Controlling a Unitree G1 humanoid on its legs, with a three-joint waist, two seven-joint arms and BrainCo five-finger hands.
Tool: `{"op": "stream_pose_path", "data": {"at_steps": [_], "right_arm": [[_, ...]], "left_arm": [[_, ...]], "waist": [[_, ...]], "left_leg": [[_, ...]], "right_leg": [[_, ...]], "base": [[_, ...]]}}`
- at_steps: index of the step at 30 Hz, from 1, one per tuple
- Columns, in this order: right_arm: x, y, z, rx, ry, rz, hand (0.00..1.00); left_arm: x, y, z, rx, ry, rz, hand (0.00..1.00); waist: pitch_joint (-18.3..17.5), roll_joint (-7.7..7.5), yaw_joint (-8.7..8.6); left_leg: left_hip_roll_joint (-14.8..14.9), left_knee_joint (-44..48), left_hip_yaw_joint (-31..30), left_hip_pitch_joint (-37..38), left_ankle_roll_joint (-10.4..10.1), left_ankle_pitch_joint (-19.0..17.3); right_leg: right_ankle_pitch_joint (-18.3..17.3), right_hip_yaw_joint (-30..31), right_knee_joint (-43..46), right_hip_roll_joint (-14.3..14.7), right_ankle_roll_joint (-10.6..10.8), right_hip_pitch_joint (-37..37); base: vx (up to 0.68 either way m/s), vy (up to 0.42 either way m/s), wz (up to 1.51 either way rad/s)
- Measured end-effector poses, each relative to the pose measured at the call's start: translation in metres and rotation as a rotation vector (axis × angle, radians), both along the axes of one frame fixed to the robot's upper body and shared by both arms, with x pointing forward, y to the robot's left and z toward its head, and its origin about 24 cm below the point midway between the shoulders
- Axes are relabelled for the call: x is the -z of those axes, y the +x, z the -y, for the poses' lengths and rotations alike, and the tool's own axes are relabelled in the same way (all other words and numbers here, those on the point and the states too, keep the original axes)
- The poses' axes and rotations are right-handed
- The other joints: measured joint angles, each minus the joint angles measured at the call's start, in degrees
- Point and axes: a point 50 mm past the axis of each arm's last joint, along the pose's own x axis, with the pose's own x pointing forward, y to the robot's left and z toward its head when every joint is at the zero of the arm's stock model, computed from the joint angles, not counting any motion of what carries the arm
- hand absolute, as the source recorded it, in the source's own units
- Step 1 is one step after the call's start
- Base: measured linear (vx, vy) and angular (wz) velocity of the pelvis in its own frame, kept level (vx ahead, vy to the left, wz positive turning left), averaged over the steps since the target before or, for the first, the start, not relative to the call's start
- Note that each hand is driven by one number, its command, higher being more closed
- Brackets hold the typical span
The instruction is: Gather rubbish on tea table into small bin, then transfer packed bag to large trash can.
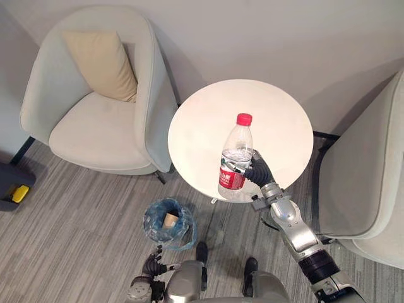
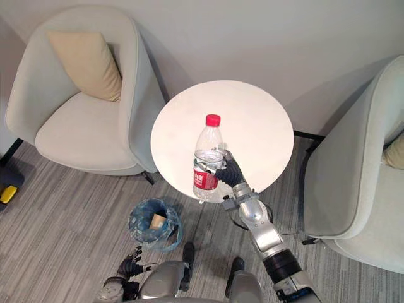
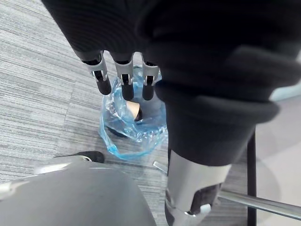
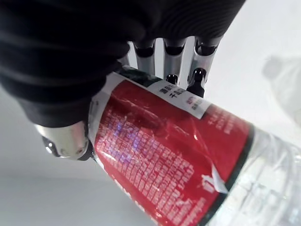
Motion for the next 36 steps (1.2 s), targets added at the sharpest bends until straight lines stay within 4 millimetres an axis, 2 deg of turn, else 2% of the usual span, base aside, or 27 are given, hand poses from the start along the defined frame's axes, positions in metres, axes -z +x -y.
{"op": "stream_pose_path", "data": {"at_steps": [2,7,11,24,27,30,33,36], "right_arm": [[-0.002,-0.008,-0.001,-0.012,0.012,0.02,1.0],[-0.003,-0.019,-0.003,-0.033,0.003,0.043,1.0],[-0.002,-0.027,-0.003,-0.039,-0.003,0.044,1.0],[0.004,-0.034,-0.011,-0.079,-0.07,0.044,1.0],[0.005,-0.036,-0.016,-0.095,-0.093,0.049,1.0],[0.006,-0.036,-0.015,-0.091,-0.102,0.049,1.0],[0.005,-0.035,-0.011,-0.081,-0.122,0.055,1.0],[0.006,-0.035,-0.009,-0.082,-0.156,0.062,1.0]], "left_arm": [[0.001,-0.003,-0.001,0.003,0.007,-0.013,0.0],[0.003,-0.006,-0.003,-0.011,0.011,-0.025,0.0],[0.006,-0.017,-0.004,-0.018,0.012,-0.056,0.0],[0.01,-0.027,-0.005,-0.017,0.016,-0.097,0.0],[0.01,-0.027,-0.008,-0.016,0.024,-0.098,0.0],[0.01,-0.029,-0.008,0.0,0.029,-0.104,0.0],[0.009,-0.024,-0.008,0.021,0.036,-0.096,0.0],[0.008,-0.021,-0.009,0.022,0.038,-0.089,0.0]], "waist": [[-1.1,-0.53,-0.02],[-2.2,-0.78,-0.17],[-4.1,-0.94,-0.25],[-6.4,-1.5,-0.46],[-6.2,-2.54,-0.36],[-5.9,-2.72,-2.01],[-6.1,-3.3,-2.31],[-6.1,-3.58,-2.98]], "left_leg": [[0.0,-0.5,0.5,0.9,0.0,0.0],[0.0,-1.5,0.9,2.9,0.0,0.0],[0.1,-2.1,1.4,3.4,0.1,0.0],[0.1,-3.5,2.3,6.0,0.0,0.0],[-1.6,-2.4,2.7,5.9,0.5,-0.6],[-3.3,2.2,-0.3,3.8,1.1,-2.3],[-5.4,4.2,-5.3,0.9,1.1,-2.0],[-7.7,3.3,-10.6,-1.7,0.7,0.6]], "right_leg": [[0.1,0.5,-0.5,0.3,0.1,0.6],[0.1,0.8,-1.2,0.5,0.1,2.2],[0.3,1.3,-1.7,0.5,0.2,2.4],[0.1,2.3,-1.7,0.4,0.2,3.9],[-3.6,3.0,6.2,-1.7,1.0,0.6],[-5.5,5.6,14.7,-3.2,2.8,-1.5],[-7.2,10.4,16.2,-3.2,1.8,-1.8],[-9.2,16.3,14.5,-2.4,2.6,-1.4]], "base": [[0.03,-0.014,-0.09],[0.0,-0.015,-0.05],[0.01,-0.004,-0.06],[0.0,-0.002,-0.03],[-0.01,-0.02,0.01],[-0.04,-0.028,0.54],[-0.09,-0.028,0.91],[-0.11,-0.066,1.13]]}}
